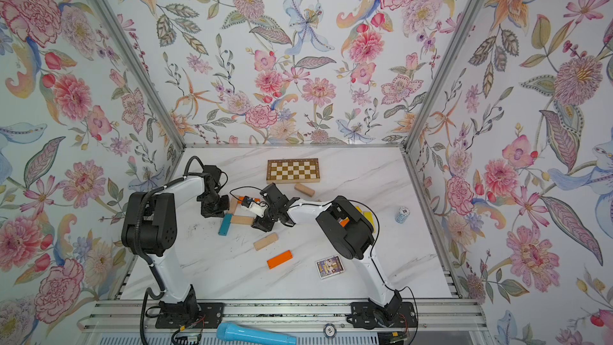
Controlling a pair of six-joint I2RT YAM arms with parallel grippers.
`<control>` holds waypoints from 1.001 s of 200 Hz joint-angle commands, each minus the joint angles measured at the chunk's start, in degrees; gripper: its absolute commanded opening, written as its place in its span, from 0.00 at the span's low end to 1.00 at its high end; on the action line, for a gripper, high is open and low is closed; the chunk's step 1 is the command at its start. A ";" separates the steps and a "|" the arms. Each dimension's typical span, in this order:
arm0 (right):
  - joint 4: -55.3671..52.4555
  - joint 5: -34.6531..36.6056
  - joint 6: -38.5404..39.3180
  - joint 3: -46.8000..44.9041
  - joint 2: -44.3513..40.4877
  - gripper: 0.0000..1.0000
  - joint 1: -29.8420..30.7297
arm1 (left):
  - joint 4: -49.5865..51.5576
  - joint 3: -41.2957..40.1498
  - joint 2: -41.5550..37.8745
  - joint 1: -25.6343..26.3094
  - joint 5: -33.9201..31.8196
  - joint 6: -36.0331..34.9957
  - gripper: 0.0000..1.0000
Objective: Assemble the number 6 with building blocks
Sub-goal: Assemble the building block at the center of the board.
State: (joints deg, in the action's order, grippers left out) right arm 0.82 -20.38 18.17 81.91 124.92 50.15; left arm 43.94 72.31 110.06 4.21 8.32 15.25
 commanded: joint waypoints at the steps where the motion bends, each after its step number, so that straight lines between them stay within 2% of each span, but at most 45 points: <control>1: 4.59 0.11 -3.82 -1.88 -4.26 0.55 -0.15 | 2.38 -1.56 3.65 0.49 -2.01 -0.83 0.00; 59: 6.53 0.29 -6.93 -4.64 -7.93 0.55 -0.34 | 2.41 -1.57 3.23 0.53 -1.95 -0.83 0.00; 123: -2.49 -1.59 0.78 3.32 -2.10 0.58 0.78 | 2.41 -1.78 3.05 0.53 -1.98 -0.84 0.00; 200: -10.72 -0.11 6.65 12.02 4.28 0.60 2.30 | 2.39 -1.65 3.25 0.53 -1.85 -0.92 0.00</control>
State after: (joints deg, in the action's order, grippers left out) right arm -5.15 -20.67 22.00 90.91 127.17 51.75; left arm 43.97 72.31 110.06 4.21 8.32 15.25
